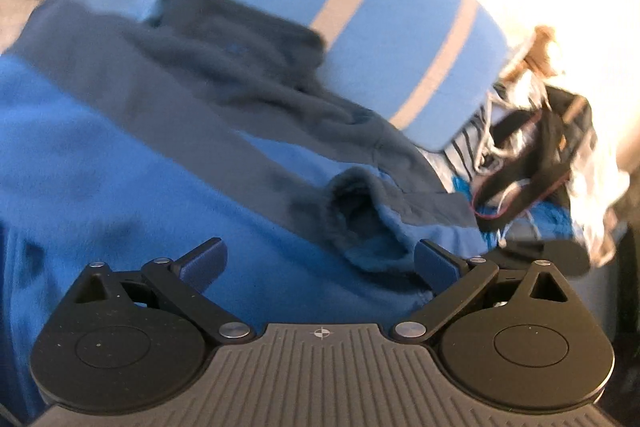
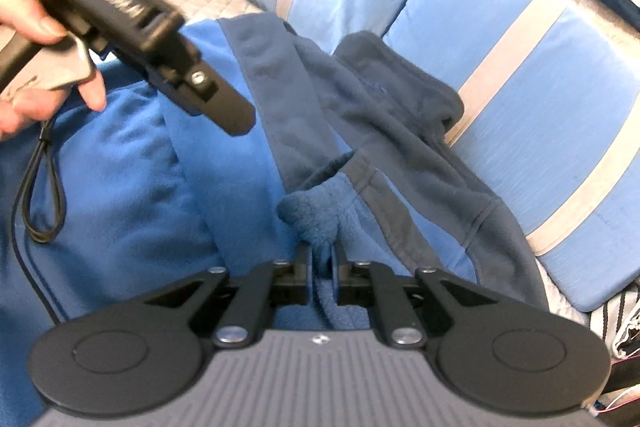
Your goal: Fold clothes
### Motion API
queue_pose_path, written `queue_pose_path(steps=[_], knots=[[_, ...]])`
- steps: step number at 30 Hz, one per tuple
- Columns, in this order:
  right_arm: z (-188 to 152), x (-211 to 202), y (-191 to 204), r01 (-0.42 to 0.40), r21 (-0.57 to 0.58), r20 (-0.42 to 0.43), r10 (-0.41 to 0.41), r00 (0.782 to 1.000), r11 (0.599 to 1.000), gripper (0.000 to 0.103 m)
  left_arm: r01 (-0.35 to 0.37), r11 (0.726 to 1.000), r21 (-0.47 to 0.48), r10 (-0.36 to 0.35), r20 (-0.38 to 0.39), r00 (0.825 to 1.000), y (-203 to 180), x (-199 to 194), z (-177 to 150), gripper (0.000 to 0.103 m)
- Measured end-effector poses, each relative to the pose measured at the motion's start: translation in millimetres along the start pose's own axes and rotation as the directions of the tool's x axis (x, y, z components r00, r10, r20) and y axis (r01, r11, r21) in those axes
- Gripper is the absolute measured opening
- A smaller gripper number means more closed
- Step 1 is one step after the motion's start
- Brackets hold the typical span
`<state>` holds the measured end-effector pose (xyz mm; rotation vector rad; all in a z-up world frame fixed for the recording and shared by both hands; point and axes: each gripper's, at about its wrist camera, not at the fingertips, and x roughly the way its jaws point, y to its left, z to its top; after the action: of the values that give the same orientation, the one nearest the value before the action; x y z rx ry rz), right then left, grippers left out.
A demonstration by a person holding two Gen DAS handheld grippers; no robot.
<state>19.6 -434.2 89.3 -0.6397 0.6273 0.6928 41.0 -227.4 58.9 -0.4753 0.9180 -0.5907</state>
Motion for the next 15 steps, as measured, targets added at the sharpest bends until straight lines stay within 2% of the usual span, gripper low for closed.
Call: queue_pose_path(steps=[3, 6, 9, 12, 14, 15], knots=[[0, -2, 5, 0.017, -0.018, 0.017, -0.017, 1.0, 1.0, 0.009, 0.055, 0.995, -0.088, -0.059, -0.048, 0.997, -1, 5, 5, 0.102], [1, -4, 11, 0.045, -0.055, 0.032, -0.043, 0.999, 0.998, 0.009, 0.09, 0.978, -0.191, -0.108, -0.083, 0.991, -5, 15, 10, 0.102], [0, -6, 16, 0.071, -0.086, 0.044, -0.067, 0.997, 0.994, 0.009, 0.107, 0.933, -0.344, -0.155, -0.116, 0.981, -3, 36, 14, 0.102], [-2, -6, 22, 0.106, -0.117, 0.055, -0.1, 0.993, 0.987, 0.009, 0.082, 0.877, -0.474, -0.187, -0.178, 0.966, 1, 61, 14, 0.101], [-4, -7, 29, 0.142, -0.148, 0.068, -0.133, 0.989, 0.979, 0.009, 0.077, 0.856, -0.511, -0.204, -0.196, 0.959, 1, 73, 12, 0.084], [-5, -7, 32, 0.156, -0.161, 0.074, -0.146, 0.987, 0.974, 0.009, 0.073, 0.848, -0.525, -0.207, -0.202, 0.957, 0, 78, 10, 0.08]])
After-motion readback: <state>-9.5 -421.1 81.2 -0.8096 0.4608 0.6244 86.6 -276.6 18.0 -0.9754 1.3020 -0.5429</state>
